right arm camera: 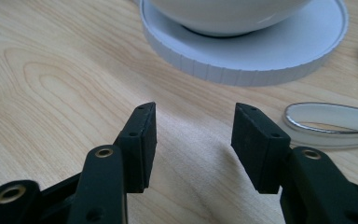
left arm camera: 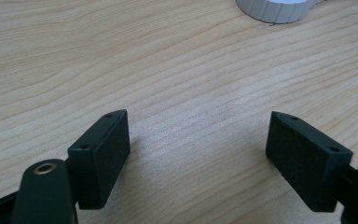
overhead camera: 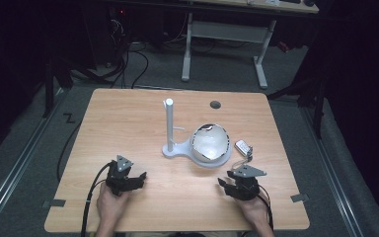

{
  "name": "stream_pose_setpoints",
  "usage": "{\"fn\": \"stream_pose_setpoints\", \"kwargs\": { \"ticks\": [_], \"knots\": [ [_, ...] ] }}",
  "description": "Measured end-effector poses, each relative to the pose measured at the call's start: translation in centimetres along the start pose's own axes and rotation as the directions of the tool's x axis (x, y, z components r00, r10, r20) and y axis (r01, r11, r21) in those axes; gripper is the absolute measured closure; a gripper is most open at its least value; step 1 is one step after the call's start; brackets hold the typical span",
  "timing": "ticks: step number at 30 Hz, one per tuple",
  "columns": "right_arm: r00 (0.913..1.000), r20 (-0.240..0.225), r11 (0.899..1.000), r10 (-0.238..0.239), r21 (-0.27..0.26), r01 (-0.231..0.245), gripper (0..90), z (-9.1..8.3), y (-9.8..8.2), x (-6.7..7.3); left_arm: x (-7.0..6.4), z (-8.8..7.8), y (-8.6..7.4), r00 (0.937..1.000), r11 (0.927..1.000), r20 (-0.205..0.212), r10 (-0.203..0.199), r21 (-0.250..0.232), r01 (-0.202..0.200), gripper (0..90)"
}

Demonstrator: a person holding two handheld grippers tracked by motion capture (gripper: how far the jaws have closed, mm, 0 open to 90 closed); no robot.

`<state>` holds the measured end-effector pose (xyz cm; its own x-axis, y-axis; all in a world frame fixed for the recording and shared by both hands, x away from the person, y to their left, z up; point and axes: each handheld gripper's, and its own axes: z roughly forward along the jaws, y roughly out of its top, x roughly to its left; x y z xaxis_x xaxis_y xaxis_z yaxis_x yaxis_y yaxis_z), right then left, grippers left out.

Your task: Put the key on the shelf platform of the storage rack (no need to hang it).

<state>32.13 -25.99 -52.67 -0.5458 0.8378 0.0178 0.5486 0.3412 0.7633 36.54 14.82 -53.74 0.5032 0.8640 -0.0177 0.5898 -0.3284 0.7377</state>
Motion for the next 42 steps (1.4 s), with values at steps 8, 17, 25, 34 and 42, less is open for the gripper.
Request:
{"fn": "stream_pose_setpoints", "kwargs": {
  "ticks": [8, 17, 25, 34, 42],
  "knots": [
    [0.9994, 0.007, 0.999, 0.033, -0.034, -0.032, 50.7, -1.2, -0.1, -1.1, 0.0, 0.0, 0.0, 1.0, 1.0, 0.0, 0.0, 0.0, 0.0, 22.1],
    [0.9957, 0.018, 0.994, 0.091, -0.068, -0.09, 50.9, -2.5, -0.2, -2.9, 0.0, 0.0, 0.0, 1.0, 1.0, 0.001, 0.001, 0.0, -0.001, 22.1],
    [0.9907, 0.05, 0.99, 0.126, -0.063, -0.123, 51.7, -3.2, 0.5, -4.8, 0.0, 0.0, 0.0, 1.0, 1.0, 0.001, 0.0, 0.0, 0.0, 22.1],
    [0.986, 0.088, 0.989, 0.142, -0.043, -0.138, 51.6, -3.1, 1.0, -6.4, 0.0, 0.0, 0.0, 1.0, 1.0, 0.001, 0.001, 0.0, -0.001, 22.1],
    [0.9798, 0.119, 0.987, 0.16, -0.012, -0.16, 49.8, -2.6, 1.0, -7.8, 0.0, 0.0, 0.0, 1.0, 1.0, 0.001, 0.001, 0.0, -0.001, 22.1]
  ]
}}
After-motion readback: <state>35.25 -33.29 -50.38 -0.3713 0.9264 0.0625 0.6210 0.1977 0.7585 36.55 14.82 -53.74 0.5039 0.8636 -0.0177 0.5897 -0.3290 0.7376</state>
